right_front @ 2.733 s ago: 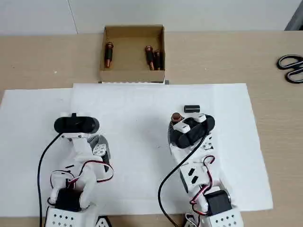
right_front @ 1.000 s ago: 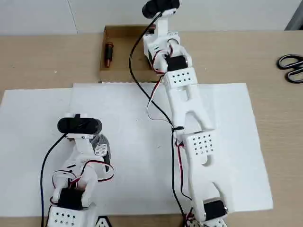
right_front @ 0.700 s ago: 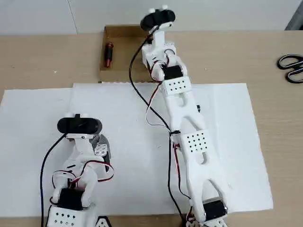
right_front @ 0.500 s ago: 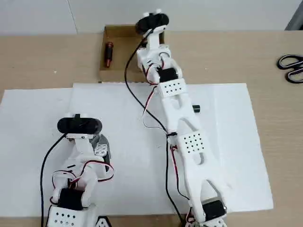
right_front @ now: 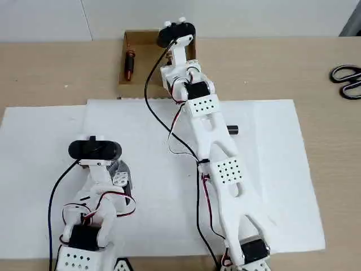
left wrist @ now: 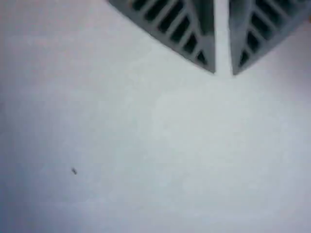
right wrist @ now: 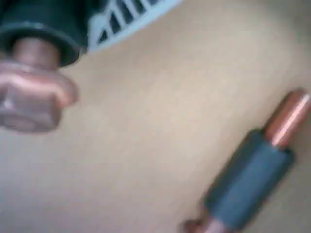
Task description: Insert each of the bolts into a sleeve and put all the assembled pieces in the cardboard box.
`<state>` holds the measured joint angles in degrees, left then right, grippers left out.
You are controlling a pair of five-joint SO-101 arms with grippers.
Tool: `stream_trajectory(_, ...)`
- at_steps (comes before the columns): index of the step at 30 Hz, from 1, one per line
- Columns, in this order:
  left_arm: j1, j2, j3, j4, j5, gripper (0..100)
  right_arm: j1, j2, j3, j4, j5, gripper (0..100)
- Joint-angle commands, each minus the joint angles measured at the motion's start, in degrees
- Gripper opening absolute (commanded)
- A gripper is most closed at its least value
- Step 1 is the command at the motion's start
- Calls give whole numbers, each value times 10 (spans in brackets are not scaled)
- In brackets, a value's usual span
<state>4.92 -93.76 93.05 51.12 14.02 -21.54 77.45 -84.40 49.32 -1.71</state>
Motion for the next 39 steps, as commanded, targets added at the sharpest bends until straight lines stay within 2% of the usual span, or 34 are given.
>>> stream_trajectory(1, -3, -7, -2, -13, 1, 6, -5, -10, -32, 16, 8, 12)
stream_trajectory(3, -3, -7, -2, -13, 1, 6, -7, -10, -32, 17, 9, 50)
stream_trajectory(8, -3, -7, -2, -13, 1, 6, -16, -15, -33, 29, 10, 232)
stream_trajectory(10, -3, -7, -2, -13, 1, 6, -16, -15, -43, 31, 10, 266)
stream_trajectory(15, -3, -7, -2, -12, 1, 6, -17, -16, -125, 114, 9, 251)
stream_trajectory(30, -1, -7, -2, -12, -3, 6, -11, -138, -120, 309, 6, 213)
stream_trajectory(39, -1, -7, -2, -12, -2, 6, -17, -160, -120, 493, 4, 214)
